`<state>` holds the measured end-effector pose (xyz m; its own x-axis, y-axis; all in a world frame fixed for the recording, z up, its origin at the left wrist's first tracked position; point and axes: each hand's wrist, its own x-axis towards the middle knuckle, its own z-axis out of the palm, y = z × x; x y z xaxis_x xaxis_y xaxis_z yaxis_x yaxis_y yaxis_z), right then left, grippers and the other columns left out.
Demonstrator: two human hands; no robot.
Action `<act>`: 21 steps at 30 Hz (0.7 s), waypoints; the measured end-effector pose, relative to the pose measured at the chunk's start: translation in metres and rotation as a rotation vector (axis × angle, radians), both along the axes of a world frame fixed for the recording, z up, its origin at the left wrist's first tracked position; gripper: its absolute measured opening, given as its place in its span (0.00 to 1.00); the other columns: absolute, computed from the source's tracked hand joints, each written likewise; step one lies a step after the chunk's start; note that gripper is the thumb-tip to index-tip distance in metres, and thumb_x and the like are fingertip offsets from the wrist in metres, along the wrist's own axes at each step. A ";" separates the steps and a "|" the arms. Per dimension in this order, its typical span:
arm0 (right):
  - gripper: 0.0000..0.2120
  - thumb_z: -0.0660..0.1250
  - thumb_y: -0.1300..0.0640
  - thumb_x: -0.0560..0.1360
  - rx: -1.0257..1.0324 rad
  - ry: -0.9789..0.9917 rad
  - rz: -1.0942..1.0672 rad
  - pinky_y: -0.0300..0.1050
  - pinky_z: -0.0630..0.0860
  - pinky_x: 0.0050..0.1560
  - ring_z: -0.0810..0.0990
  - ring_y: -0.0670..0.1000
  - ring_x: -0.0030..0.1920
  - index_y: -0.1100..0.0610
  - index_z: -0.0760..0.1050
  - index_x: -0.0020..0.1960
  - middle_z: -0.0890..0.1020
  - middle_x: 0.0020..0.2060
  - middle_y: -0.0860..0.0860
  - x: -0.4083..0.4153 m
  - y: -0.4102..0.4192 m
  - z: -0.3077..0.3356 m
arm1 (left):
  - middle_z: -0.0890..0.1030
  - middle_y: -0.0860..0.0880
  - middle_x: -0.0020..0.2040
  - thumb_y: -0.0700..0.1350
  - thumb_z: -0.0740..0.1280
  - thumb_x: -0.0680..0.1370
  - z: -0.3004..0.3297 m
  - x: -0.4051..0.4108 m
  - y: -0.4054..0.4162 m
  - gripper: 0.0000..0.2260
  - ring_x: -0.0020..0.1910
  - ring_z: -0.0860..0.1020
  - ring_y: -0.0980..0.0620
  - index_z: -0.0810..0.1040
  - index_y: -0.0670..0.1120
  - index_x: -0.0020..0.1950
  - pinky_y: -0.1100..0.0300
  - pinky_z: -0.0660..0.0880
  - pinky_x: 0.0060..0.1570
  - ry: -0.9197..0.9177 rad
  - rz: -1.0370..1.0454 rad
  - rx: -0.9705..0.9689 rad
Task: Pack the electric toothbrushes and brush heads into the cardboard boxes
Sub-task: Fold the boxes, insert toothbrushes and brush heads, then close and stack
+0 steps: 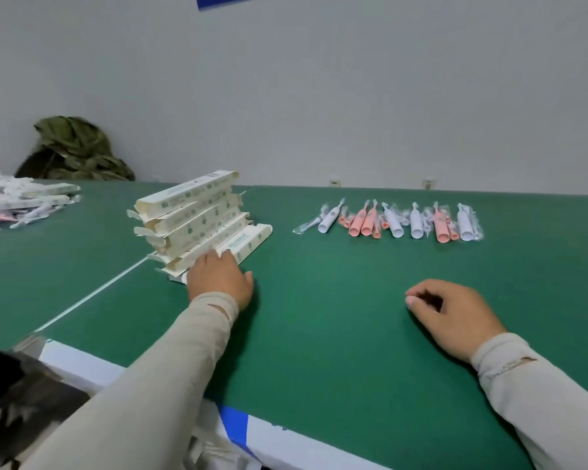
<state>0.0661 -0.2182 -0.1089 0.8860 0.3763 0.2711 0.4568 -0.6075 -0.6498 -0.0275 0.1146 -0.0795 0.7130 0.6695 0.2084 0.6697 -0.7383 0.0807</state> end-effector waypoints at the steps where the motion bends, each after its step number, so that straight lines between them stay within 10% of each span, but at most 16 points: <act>1: 0.09 0.71 0.55 0.76 0.009 0.006 0.002 0.33 0.71 0.42 0.80 0.42 0.41 0.44 0.79 0.38 0.83 0.37 0.41 0.000 0.001 0.001 | 0.74 0.43 0.67 0.61 0.60 0.79 -0.002 -0.002 0.004 0.24 0.67 0.71 0.42 0.71 0.45 0.67 0.48 0.69 0.66 0.073 0.022 0.005; 7: 0.08 0.71 0.53 0.76 0.028 0.020 0.015 0.30 0.70 0.41 0.80 0.41 0.39 0.43 0.79 0.39 0.83 0.36 0.40 0.002 0.002 0.000 | 0.77 0.47 0.60 0.63 0.59 0.78 0.001 -0.002 -0.008 0.23 0.60 0.75 0.44 0.75 0.49 0.63 0.49 0.69 0.59 -0.193 -0.066 0.217; 14: 0.08 0.71 0.54 0.76 0.076 0.049 0.008 0.32 0.72 0.41 0.81 0.41 0.40 0.46 0.81 0.38 0.84 0.36 0.40 0.002 0.001 0.000 | 0.77 0.47 0.66 0.65 0.66 0.74 0.017 0.020 -0.021 0.32 0.62 0.77 0.42 0.66 0.48 0.71 0.52 0.71 0.59 -0.068 0.021 -0.365; 21: 0.09 0.71 0.54 0.75 0.142 0.072 0.011 0.29 0.70 0.38 0.79 0.39 0.36 0.47 0.80 0.37 0.82 0.33 0.38 0.001 -0.001 0.001 | 0.77 0.46 0.57 0.65 0.71 0.69 0.014 0.046 -0.064 0.35 0.54 0.78 0.43 0.62 0.47 0.66 0.51 0.76 0.52 0.017 0.084 -0.379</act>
<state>0.0674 -0.2196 -0.1080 0.9009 0.3486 0.2585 0.4124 -0.5021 -0.7601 0.0186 0.0506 -0.0657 0.6537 0.7529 -0.0762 0.7300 -0.6008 0.3257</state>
